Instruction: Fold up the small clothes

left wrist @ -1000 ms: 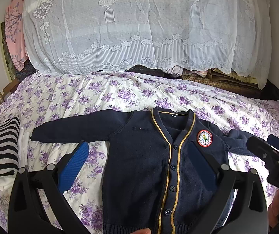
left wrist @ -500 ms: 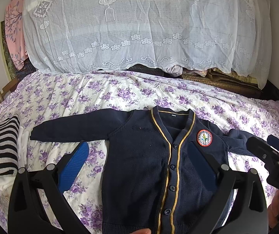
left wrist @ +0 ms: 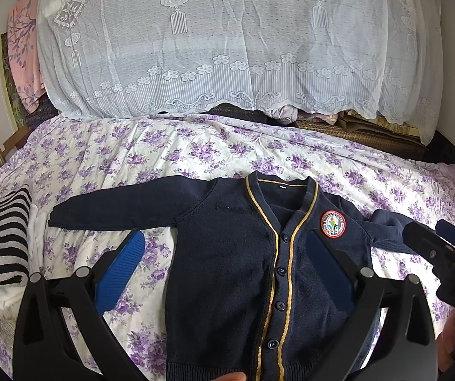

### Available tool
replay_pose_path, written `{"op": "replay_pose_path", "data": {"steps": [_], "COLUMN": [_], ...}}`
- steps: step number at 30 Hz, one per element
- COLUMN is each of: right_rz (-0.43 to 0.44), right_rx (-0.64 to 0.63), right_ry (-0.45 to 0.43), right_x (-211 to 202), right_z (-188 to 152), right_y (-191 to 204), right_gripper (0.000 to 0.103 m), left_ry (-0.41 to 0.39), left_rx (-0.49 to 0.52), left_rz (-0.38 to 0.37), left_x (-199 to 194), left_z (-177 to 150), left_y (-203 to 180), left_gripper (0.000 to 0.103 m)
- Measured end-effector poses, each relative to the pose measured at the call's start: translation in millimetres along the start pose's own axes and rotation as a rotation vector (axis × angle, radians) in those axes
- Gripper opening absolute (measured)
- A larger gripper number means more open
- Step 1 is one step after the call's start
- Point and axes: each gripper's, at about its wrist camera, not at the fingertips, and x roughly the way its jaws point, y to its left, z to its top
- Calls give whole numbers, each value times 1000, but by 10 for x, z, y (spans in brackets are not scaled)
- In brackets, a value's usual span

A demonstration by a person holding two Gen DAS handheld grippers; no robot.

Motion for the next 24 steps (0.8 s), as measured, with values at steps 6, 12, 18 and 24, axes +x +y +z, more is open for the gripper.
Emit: {"op": "replay_pose_path", "data": {"steps": [6,12,18,24], "right_rz": [1,0,-1,-32], "right_rx": [0,2,1,-6], "right_ry": [0,1,3,59], "right_x": [6,10,21,199], "right_z": [0,1,-4,-83], "right_y": [-6,1,-10,15], "right_gripper": [100,100,100,100], "left_ry": [3,6,15,66], "left_rx": [1,0,3,26], "left_rz": [0,-1,-2,20], "left_x": [0,2,41,240], "left_z": [-15,-41,-47,-110], "left_y": [-18,-37,-44,-69], "left_gripper": [99,99,99,99]}}
